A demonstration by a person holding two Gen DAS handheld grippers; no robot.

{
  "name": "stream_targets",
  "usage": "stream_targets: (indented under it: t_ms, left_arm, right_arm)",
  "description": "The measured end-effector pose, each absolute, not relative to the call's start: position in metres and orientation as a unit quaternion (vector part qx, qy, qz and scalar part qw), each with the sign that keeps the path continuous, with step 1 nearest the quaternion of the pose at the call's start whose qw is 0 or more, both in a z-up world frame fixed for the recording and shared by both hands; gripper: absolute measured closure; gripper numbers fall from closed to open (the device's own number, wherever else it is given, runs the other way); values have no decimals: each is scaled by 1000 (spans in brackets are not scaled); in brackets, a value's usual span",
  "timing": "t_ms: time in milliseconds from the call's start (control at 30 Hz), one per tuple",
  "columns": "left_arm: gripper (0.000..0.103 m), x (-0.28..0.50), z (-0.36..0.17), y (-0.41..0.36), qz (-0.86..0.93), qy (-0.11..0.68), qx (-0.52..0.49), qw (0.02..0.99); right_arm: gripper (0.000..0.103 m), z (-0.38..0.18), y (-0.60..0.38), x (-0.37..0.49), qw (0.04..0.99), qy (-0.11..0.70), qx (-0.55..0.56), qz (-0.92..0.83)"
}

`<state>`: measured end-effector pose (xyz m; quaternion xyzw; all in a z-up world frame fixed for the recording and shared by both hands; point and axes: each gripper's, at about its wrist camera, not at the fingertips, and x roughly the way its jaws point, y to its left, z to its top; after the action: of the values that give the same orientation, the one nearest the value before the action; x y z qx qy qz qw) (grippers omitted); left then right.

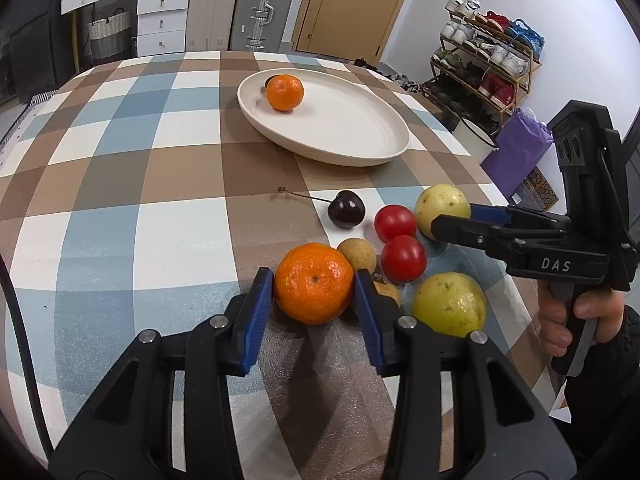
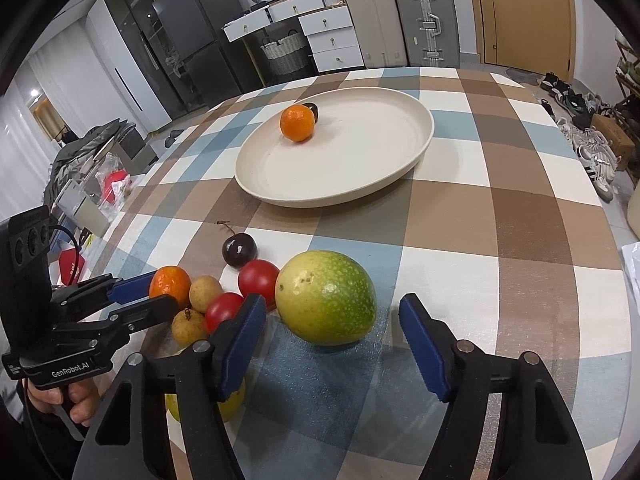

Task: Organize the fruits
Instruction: 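Grasp the orange with the left tool while the right tool grasps the green pomelo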

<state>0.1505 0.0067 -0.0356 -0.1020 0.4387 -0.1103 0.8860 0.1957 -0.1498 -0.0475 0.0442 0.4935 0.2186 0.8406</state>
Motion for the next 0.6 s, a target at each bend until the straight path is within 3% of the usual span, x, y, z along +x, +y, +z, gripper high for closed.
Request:
stream_targets:
  t_ms: [300,600]
  left_arm:
    - [65,148,-29,8,-98,428,-96,893]
    - [65,149,-19,6,-93,414,-90,901]
  right_arm:
    - [50,-51,-148,197,839,494,41,225]
    - [51,-50,-145,193,843,487,29,227]
